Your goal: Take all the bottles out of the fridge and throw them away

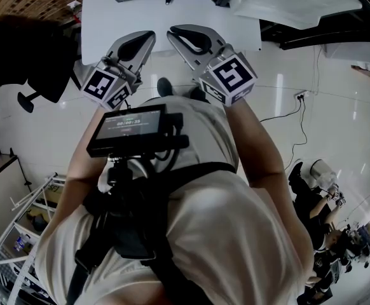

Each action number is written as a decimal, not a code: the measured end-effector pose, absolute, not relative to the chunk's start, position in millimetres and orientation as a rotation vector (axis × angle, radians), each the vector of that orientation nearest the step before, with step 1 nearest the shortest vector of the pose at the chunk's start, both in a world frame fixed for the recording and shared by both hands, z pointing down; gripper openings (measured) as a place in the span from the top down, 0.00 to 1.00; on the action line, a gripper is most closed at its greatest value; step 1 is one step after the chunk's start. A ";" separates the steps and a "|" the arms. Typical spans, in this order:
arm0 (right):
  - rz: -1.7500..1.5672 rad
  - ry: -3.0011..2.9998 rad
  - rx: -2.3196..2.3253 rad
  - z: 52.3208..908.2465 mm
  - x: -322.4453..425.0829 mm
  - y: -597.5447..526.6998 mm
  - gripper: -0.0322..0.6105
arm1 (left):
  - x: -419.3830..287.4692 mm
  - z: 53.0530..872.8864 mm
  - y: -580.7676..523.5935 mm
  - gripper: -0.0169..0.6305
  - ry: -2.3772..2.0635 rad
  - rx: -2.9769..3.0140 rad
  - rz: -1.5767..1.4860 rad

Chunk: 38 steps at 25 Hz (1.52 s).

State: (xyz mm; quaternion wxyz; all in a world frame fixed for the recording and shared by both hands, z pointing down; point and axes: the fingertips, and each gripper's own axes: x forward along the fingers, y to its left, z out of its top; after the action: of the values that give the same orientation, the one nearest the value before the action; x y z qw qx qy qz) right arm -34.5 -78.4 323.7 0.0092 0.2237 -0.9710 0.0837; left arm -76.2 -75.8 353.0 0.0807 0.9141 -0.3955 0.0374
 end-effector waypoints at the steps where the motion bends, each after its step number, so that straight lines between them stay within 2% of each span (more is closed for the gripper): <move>1: 0.262 -3.032 0.699 323.9 -34.6 -78.5 0.90 | -76.3 353.0 -75.9 0.96 -1.183 2.732 0.113; 26: 0.273 -3.035 0.697 323.9 -35.6 -80.7 0.90 | -74.7 352.2 -75.4 0.96 -1.176 2.751 0.133; 29: 0.236 -3.037 0.705 322.2 -34.4 -80.5 0.94 | -75.3 351.7 -76.0 0.96 -1.179 2.746 0.129; 38: 0.262 -3.048 0.717 322.2 -32.2 -82.0 0.95 | -75.8 353.3 -74.4 0.96 -1.182 2.748 0.135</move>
State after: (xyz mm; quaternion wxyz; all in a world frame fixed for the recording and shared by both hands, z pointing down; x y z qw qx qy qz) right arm -32.2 -82.0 322.2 -0.0005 0.2281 -0.9701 0.0834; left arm -75.8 -74.4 353.3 0.0737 0.9152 -0.3936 0.0450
